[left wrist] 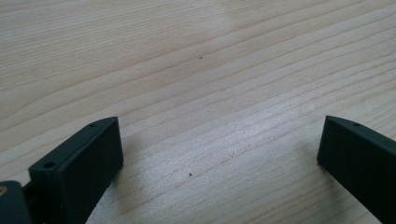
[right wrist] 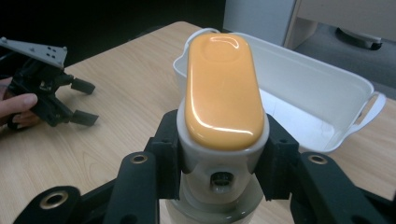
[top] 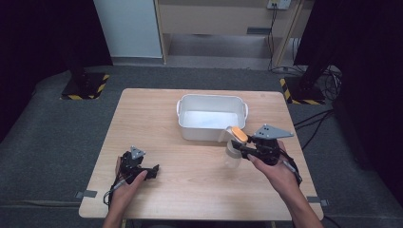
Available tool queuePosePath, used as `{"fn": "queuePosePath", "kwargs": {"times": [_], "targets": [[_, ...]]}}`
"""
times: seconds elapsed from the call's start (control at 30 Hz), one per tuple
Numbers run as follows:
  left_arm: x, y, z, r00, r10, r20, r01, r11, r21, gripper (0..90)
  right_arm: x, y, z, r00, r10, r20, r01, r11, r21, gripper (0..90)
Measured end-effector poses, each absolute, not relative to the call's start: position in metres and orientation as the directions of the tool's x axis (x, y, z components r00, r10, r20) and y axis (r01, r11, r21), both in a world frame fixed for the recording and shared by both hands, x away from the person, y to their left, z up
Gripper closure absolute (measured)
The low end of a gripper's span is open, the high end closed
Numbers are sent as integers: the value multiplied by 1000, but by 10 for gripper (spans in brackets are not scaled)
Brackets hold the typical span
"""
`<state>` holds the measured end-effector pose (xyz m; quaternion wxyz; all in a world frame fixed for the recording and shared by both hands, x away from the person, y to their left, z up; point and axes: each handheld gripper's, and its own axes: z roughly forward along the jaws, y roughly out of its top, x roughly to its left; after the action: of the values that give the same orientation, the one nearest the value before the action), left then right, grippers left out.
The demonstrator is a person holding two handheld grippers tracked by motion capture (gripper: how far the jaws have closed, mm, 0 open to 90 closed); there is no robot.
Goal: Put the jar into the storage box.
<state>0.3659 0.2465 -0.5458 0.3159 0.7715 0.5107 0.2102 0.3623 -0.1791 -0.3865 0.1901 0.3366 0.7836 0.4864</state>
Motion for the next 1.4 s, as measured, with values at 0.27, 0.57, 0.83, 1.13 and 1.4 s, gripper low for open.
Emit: {"fn": "queuePosePath", "kwargs": {"times": [0.27,0.57,0.83,1.13,1.4], "targets": [[366,246,-546,390,921,2,655,-279,702,0,379,-181,-360,-693,721,16,325,293,899,577],[366,246,-546,390,921,2,655,-279,702,0,407,-180,-334,-667,744,19,317,262,912,577],[366,246,-546,390,921,2,655,-279,702,0,433,-172,-324,-643,766,14,315,247,916,577],[366,247,-546,391,920,3,654,-280,703,0,463,-157,-316,-626,780,-2,308,250,918,577],[366,247,-546,390,921,3,654,-279,703,0,490,-148,-331,-613,790,17,338,243,909,577]]}}
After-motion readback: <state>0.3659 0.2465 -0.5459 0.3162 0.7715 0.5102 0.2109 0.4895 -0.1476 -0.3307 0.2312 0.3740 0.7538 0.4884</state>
